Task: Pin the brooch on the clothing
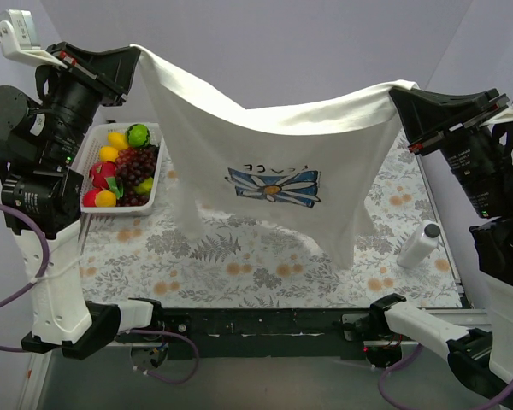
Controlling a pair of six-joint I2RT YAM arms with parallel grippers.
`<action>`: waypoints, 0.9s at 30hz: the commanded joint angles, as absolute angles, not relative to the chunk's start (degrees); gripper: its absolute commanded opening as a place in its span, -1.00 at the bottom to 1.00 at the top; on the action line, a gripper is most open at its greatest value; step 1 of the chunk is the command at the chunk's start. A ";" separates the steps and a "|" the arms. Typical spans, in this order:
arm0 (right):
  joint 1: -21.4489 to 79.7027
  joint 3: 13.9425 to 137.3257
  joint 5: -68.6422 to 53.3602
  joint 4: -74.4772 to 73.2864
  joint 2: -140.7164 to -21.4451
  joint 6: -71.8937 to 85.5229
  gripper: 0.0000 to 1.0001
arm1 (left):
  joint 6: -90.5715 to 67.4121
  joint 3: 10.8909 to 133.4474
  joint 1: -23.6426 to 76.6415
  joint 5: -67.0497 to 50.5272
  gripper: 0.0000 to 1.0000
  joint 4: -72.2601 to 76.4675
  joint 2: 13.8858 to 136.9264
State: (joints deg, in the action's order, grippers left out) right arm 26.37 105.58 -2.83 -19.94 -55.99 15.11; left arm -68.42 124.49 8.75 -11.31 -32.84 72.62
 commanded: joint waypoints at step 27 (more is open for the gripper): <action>20.93 104.92 5.90 -5.10 -79.52 11.68 -0.97 | -72.85 130.94 1.94 -17.58 -1.00 -23.92 100.43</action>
